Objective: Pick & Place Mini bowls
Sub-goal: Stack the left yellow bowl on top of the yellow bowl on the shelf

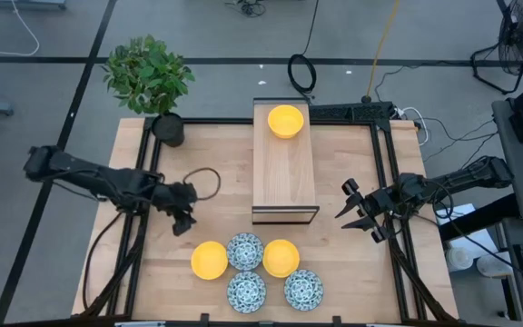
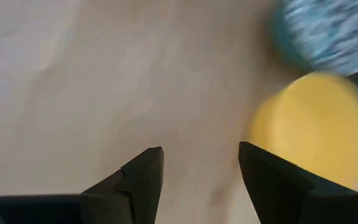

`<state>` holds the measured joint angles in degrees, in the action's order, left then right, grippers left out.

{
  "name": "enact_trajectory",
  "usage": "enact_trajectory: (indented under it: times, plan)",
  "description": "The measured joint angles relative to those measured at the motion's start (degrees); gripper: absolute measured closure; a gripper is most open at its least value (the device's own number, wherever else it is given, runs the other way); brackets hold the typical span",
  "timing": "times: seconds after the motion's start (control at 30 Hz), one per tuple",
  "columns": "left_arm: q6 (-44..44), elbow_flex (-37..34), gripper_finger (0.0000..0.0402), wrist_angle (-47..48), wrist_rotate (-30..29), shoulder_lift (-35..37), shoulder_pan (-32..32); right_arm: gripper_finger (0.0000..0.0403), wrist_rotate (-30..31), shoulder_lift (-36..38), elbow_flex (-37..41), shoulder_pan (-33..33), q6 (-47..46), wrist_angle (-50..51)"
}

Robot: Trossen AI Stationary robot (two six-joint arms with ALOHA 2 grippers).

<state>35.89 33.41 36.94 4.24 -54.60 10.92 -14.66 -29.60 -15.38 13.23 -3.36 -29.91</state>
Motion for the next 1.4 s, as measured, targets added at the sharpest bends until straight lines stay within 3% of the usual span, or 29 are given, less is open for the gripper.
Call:
enact_trajectory:
  times: [0.13,0.23,0.37,0.57,0.8,0.97,1.2,1.4]
  plan:
    - [2.8,0.0,0.0188,-13.9,6.3,-4.3,2.0,0.0277,0.0,0.0,0.0,0.0,1.0,-0.2]
    - [1.0,0.0,0.0188,-18.6,8.6,-6.4,4.0,0.0277,0.0,0.0,0.0,0.0,1.9,-0.1]
    - [-3.0,0.0,0.0188,-16.0,5.7,-8.3,7.4,0.0277,-0.1,0.0,0.0,0.0,2.6,-0.1]
    - [-1.0,0.0,0.0188,-14.0,-1.2,-12.2,11.8,0.0277,-0.1,0.0,0.0,0.0,2.6,-0.1]
    - [-1.1,0.0,0.0188,-14.1,-1.4,-18.3,14.7,0.0277,-0.1,0.0,0.0,0.0,2.6,-0.1]
    - [-0.6,0.0,0.0188,-13.4,-3.0,-21.3,14.4,0.0277,-0.1,0.0,0.0,0.0,2.6,-0.1]
    - [2.3,0.0,0.0188,-5.6,-5.2,-21.6,11.0,0.0277,-0.1,0.0,0.0,0.0,2.6,0.0]
    - [3.0,0.0,0.0188,-2.0,-10.9,-21.6,7.1,0.0277,-0.1,0.0,0.0,0.0,2.9,0.0]
